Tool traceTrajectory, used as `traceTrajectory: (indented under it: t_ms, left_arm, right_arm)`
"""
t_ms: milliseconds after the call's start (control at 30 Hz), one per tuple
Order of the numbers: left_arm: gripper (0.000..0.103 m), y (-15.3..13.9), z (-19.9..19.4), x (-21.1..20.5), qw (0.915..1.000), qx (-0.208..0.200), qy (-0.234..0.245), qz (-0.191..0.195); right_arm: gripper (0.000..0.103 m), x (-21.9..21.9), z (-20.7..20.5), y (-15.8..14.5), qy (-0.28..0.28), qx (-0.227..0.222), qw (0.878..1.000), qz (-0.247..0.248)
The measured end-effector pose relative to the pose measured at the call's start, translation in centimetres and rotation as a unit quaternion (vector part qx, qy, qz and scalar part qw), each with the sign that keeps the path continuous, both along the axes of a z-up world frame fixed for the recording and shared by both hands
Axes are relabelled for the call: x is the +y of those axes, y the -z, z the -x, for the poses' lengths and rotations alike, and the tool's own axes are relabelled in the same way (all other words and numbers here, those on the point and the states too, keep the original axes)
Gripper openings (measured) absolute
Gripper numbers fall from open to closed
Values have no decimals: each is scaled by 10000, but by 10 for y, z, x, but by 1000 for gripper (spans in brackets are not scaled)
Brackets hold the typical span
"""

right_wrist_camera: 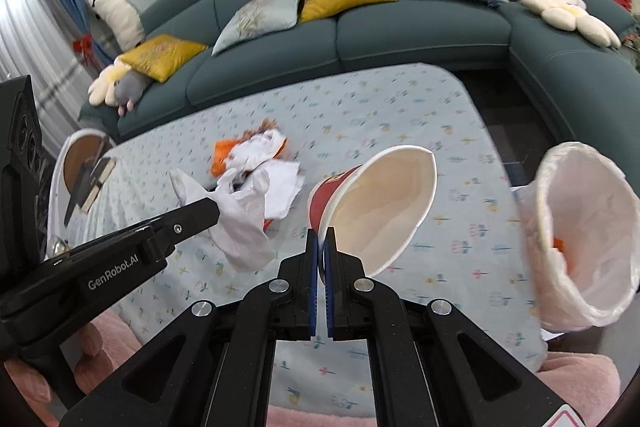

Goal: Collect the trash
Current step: 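Carry the glove and cup over the bin and open both tools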

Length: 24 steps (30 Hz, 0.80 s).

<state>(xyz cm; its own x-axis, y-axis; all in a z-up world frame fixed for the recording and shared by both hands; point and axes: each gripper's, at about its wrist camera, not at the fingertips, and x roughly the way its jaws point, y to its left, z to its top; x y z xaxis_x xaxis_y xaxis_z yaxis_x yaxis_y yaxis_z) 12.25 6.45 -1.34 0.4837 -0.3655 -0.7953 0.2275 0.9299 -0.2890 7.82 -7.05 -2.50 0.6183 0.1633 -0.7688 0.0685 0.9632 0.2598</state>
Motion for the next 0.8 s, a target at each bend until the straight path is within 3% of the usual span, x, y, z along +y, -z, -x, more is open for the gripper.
traceTrajectory:
  t_ms: [400,800]
  left_arm:
    - [4,-26,28,-89,9970,-233,742,56]
    - [4,-36,53,-187,9853,-332,1670,115]
  right_arm:
    - [3,-78,47,-23,770,-322,9965,17]
    - [3,-174,93,-21,1809,-413,9826,21]
